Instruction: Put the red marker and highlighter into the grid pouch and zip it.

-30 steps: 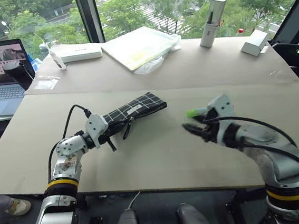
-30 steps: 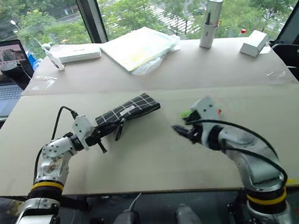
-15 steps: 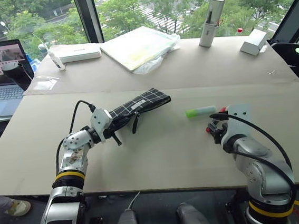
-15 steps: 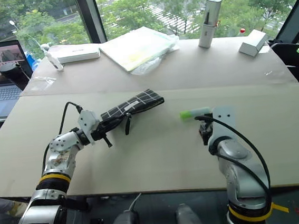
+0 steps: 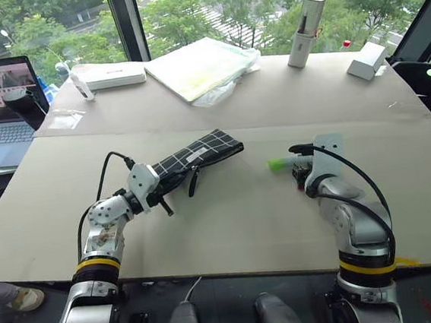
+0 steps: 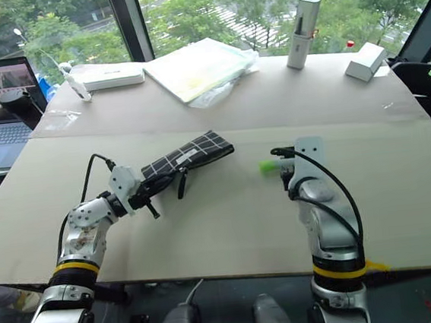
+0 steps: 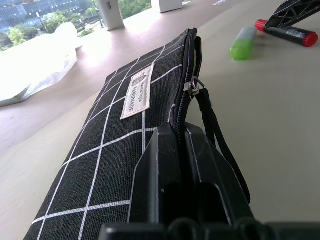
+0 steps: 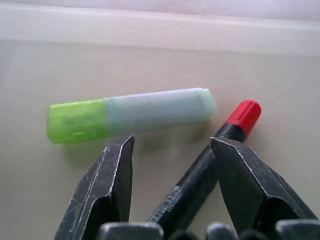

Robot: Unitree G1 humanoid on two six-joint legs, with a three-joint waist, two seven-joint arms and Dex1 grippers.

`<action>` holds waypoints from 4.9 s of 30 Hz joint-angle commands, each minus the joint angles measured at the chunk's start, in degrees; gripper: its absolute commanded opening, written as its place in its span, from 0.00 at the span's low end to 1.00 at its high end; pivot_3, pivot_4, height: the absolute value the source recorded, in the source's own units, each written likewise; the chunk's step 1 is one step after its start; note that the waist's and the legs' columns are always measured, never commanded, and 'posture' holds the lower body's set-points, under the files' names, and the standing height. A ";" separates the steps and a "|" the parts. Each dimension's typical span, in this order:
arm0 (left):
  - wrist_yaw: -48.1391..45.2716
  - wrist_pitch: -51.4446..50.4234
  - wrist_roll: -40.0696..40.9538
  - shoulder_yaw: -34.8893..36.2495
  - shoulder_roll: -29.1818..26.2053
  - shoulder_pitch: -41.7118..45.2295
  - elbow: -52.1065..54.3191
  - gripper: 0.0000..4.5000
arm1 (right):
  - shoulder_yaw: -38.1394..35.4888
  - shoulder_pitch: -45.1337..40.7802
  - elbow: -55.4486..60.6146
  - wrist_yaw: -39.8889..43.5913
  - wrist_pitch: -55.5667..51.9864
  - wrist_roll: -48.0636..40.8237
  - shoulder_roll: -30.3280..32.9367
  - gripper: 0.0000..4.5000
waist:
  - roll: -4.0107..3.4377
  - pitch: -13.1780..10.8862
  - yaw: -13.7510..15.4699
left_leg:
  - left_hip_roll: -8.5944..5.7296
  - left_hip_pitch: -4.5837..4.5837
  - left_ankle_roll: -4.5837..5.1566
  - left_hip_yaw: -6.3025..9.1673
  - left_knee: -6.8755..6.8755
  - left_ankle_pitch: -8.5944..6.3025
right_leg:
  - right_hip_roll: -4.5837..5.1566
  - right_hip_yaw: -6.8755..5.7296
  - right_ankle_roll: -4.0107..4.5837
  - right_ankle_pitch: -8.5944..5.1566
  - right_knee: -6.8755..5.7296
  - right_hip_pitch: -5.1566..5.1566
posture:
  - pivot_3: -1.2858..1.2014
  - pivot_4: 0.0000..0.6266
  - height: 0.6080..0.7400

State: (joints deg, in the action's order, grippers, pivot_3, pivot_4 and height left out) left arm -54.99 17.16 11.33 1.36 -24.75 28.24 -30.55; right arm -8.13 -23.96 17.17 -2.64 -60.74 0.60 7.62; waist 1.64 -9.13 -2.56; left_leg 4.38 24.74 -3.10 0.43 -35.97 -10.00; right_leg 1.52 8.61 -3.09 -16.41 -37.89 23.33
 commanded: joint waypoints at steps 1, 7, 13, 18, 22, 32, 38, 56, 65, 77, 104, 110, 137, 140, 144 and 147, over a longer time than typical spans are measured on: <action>0.92 -0.62 1.22 1.33 -0.82 -0.34 3.60 0.00 | 0.51 -0.72 -2.77 -0.60 6.11 1.29 1.37 0.60 | 0.00 0.00 -0.08 | 0.00 0.00 0.00 0.00 0.00 0.00 | 0.00 0.00 0.00 0.00 -0.01 0.00 | 0.52 0.24 0.99; 1.38 -1.36 1.28 1.53 -1.21 -0.95 4.77 0.00 | 1.18 -1.74 -6.62 -0.99 9.97 1.38 0.99 0.60 | 0.00 0.00 -0.10 | 0.00 -0.01 0.00 0.00 0.01 0.00 | 0.00 0.01 0.00 0.00 -0.01 0.00 | 0.52 0.24 0.99; 1.49 -1.34 1.27 1.69 -1.55 -0.90 4.78 0.00 | 0.71 -0.17 -7.32 -2.22 10.36 1.00 -0.81 0.60 | 0.00 0.00 -0.10 | 0.00 -0.01 0.00 0.00 0.01 0.00 | 0.00 0.01 0.00 0.00 -0.01 0.00 | 0.52 0.24 0.99; 1.40 -1.26 1.32 1.82 -1.65 -0.63 4.43 0.00 | -1.67 1.30 -6.56 -4.23 9.65 0.87 -2.19 0.60 | 0.00 0.00 -0.03 | 0.00 -0.01 0.00 0.00 0.01 0.00 | 0.00 0.00 0.00 0.00 -0.01 -0.01 | 0.52 0.24 0.99; 1.29 -1.23 1.31 1.86 -1.51 -0.26 4.00 0.00 | -3.28 2.79 -4.57 -5.67 8.73 0.62 -3.46 0.60 | 0.01 0.00 -0.01 | 0.00 -0.01 0.00 0.00 0.00 0.00 | 0.00 0.00 0.00 0.00 -0.01 -0.02 | 0.52 0.24 0.99; 0.41 -0.92 1.18 1.68 -1.28 1.72 1.98 0.00 | -5.36 5.60 -1.06 -6.98 7.13 0.30 -4.69 0.60 | 0.00 0.01 0.01 | 0.00 -0.02 0.00 0.00 0.01 0.00 | 0.00 0.00 0.00 0.00 0.00 -0.02 | 0.52 0.24 0.99; -0.05 -0.57 1.09 1.63 -1.11 2.55 0.98 0.00 | -5.27 6.70 0.03 -6.83 6.53 0.21 -5.03 0.45 | 0.00 0.01 -0.01 | 0.00 -0.02 0.00 0.00 0.01 0.00 | 0.00 0.00 0.00 0.00 0.00 -0.02 | 0.52 0.24 0.99; -1.35 -2.09 2.52 2.75 -2.33 2.82 1.73 0.00 | -8.69 -0.56 -3.17 -0.14 17.83 -3.08 3.68 0.12 | -0.04 -0.02 -0.10 | 0.00 -0.01 0.00 0.00 0.01 0.00 | 0.01 0.01 0.00 0.00 0.01 -0.02 | 0.52 0.24 0.99; -4.54 -6.04 4.15 2.70 -4.27 3.47 3.36 0.00 | 16.84 2.46 -1.72 35.66 52.11 4.36 29.83 0.12 | -0.16 -0.13 -0.29 | 0.00 0.00 0.02 -0.02 0.10 -0.01 | 0.01 0.01 -0.03 -0.02 0.25 -0.04 | 0.52 0.24 0.99; -6.33 -9.67 3.41 0.71 -4.89 4.02 7.79 0.00 | 25.57 -11.38 -19.45 36.32 72.13 15.18 28.00 0.12 | -0.10 -0.18 0.07 | 0.01 -0.02 0.02 0.00 0.04 -0.01 | -0.01 -0.02 0.01 0.01 0.22 -0.08 | 0.52 0.24 0.99; -6.55 -10.29 3.59 0.62 -5.06 4.60 7.99 0.00 | 21.74 -10.31 -28.65 33.25 85.47 20.48 31.42 0.12 | -0.10 -0.18 0.13 | 0.01 -0.02 0.02 -0.01 0.02 -0.01 | 0.00 -0.01 0.03 0.02 0.18 -0.09 | 0.52 0.24 0.99; -6.40 -10.34 3.66 0.50 -4.78 4.32 8.57 0.00 | 22.34 -12.64 -31.58 32.67 87.35 21.89 30.54 0.12 | -0.10 -0.18 0.12 | 0.01 -0.02 0.02 -0.01 0.01 -0.01 | 0.01 -0.01 0.03 0.02 0.17 -0.09 | 0.52 0.24 0.99; -6.90 -10.52 3.90 0.53 -4.62 3.56 9.47 0.00 | 32.46 -25.62 -46.33 30.47 90.96 29.26 15.59 0.46 | -0.11 -0.18 -0.07 | 0.01 -0.10 0.01 0.00 -0.06 -0.01 | 0.00 -0.01 0.04 0.02 -0.09 -0.09 | 0.52 0.24 0.99; -6.77 -10.45 3.84 0.59 -4.63 3.29 9.41 0.00 | 30.06 -25.73 -46.71 29.20 91.33 27.99 17.89 0.65 | -0.11 -0.19 -0.01 | 0.01 -0.10 0.01 0.00 -0.07 -0.01 | 0.00 0.00 0.04 0.02 -0.10 -0.09 | 0.52 0.24 0.99; -6.50 -10.22 3.71 0.53 -4.37 2.79 9.12 0.00 | 23.95 -22.53 -43.85 33.76 91.51 16.49 21.03 0.65 | -0.11 -0.19 0.19 | 0.00 -0.09 0.01 0.00 -0.07 -0.01 | 0.01 -0.01 0.04 0.02 -0.08 -0.10 | 0.52 0.24 0.99; -6.32 -10.05 3.61 0.41 -4.17 2.40 9.14 0.00 | 17.88 -17.63 -36.62 40.23 83.24 2.67 22.03 0.65 | -0.11 -0.19 0.13 | 0.01 -0.10 0.01 0.02 -0.08 -0.01 | 0.00 -0.01 0.04 0.02 -0.06 -0.16 | 0.52 0.24 0.99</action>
State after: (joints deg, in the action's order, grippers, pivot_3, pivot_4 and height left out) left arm -61.44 6.92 13.97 1.19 -28.89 30.53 -23.28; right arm 14.83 -43.84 -26.37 33.15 28.81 14.63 29.43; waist 1.53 -9.31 -2.43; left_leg 4.39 24.63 -3.09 0.45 -36.04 -10.01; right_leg 1.52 8.60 -3.06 -16.39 -37.95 23.17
